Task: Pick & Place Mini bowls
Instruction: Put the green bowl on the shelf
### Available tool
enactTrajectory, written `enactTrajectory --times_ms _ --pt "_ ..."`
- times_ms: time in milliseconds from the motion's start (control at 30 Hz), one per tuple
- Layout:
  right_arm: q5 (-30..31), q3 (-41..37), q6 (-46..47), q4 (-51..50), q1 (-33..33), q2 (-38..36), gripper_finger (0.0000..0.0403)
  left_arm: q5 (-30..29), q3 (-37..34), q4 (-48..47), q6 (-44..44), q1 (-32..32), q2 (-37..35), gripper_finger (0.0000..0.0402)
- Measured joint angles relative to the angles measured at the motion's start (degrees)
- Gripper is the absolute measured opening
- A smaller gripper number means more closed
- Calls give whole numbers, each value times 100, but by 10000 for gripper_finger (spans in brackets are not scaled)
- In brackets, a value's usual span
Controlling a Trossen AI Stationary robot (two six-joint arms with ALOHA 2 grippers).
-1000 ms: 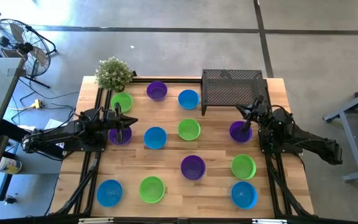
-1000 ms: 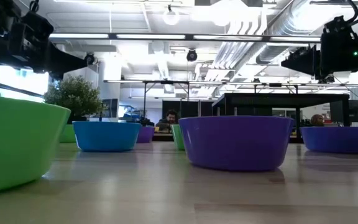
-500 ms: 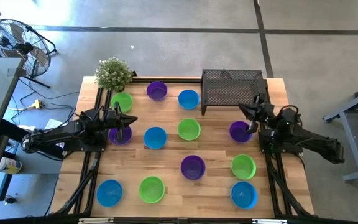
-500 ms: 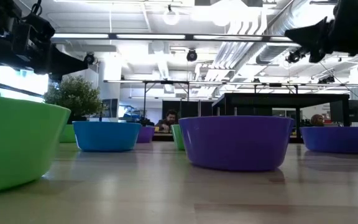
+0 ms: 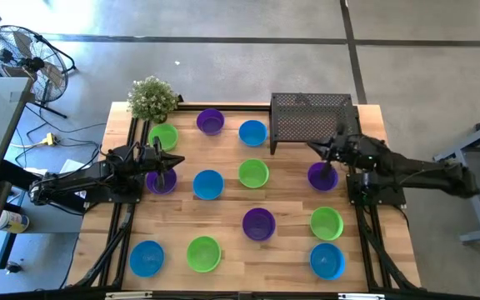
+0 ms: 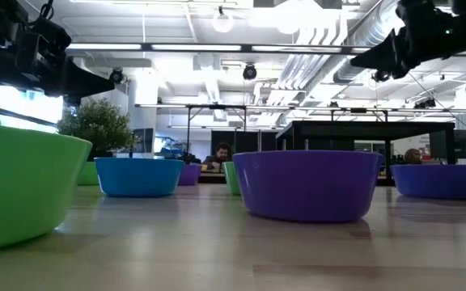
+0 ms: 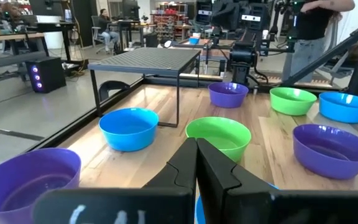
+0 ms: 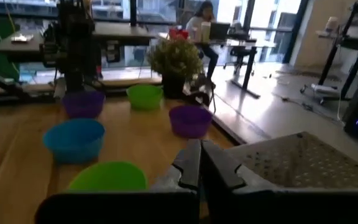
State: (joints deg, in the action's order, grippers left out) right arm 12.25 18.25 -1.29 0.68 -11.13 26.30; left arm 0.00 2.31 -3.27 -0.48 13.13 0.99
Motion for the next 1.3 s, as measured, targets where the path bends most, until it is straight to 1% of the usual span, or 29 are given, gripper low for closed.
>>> enactTrajectory --times_ms 100,167,333,467,567,733,800,867,1067,1200,1300 --pt "449 227 308 -187 316 543 7 43 0 -13 -151 0 0 1" --pt "636 355 491 -261 520 937 19 56 0 -13 -300 0 0 1" --pt "785 782 771 -288 987 2025 66 67 -2 -13 -425 0 0 1" --pt "818 1294 655 -333 1273 2904 101 -35 -12 62 -318 0 0 1" --pt "659 1722 547 -528 1417 3551 122 -49 -26 144 5 0 0 1" --pt "188 2368 512 -1015 1510 4581 144 -34 -22 90 -20 0 0 1" --pt "-37 2613 311 -1276 1510 4964 149 -36 -21 79 -19 0 0 1" --pt "-181 2851 45 -1536 1508 5340 151 -38 -20 100 3 0 0 1" --pt "-177 3571 -691 -2061 1452 6316 147 -56 -24 174 21 0 0 1" --pt "-187 4006 -1037 -2203 1409 6762 145 -58 -24 173 21 0 0 1" --pt "-395 4204 -1213 -2292 1410 7019 145 -58 -24 173 21 0 0 1"
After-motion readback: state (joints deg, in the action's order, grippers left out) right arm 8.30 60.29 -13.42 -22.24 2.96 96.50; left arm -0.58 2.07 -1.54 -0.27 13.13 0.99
